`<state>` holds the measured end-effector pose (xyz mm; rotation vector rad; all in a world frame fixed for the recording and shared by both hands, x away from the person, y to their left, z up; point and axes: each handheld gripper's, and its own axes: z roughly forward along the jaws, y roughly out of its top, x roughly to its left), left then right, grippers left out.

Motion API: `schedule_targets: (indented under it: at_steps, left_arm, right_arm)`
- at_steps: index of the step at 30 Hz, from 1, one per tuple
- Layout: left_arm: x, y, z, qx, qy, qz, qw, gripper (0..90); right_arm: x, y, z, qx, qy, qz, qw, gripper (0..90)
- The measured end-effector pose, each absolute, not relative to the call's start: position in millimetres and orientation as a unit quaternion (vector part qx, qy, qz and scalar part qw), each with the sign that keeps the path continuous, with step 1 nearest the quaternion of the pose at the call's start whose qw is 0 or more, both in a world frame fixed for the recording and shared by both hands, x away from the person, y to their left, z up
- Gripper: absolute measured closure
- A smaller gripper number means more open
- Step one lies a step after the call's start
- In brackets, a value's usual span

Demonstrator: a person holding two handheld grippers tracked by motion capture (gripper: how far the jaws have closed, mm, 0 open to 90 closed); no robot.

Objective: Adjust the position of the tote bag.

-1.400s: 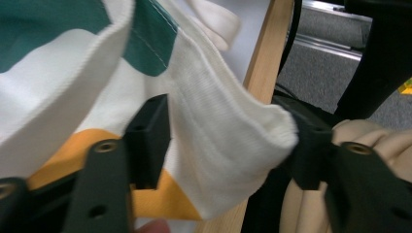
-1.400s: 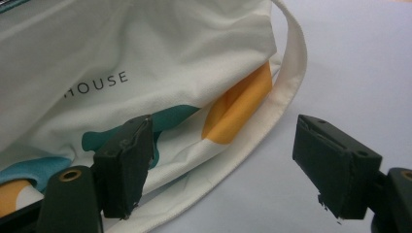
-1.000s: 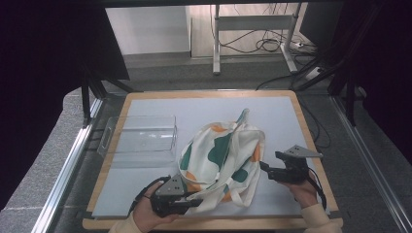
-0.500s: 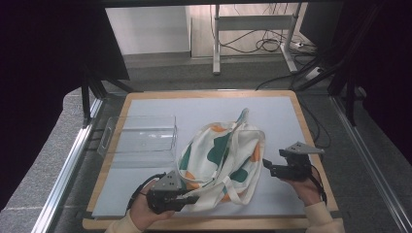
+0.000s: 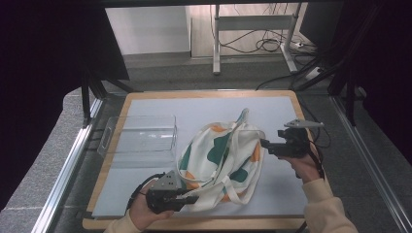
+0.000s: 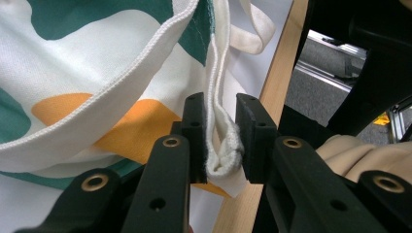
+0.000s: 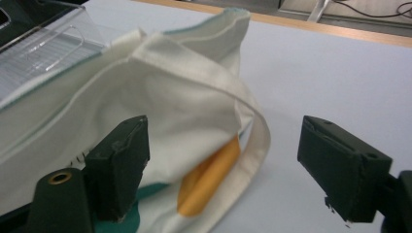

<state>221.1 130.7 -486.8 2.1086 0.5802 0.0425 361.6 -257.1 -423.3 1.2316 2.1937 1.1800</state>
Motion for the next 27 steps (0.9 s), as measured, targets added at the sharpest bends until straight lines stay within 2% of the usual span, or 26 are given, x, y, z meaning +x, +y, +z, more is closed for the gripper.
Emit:
schedule_targets:
  at_steps: [7,27]
  left_arm:
    - [221,130,-487,0.857,0.236,0.016,0.458,75.9]
    - [221,131,-487,0.857,0.234,0.016,0.458,75.8]
  right_arm:
    - [389,-250,-414,0.448,0.772,0.42,0.167,21.9]
    - [452,-212,-404,0.46,0.775,0.399,0.169,23.8]
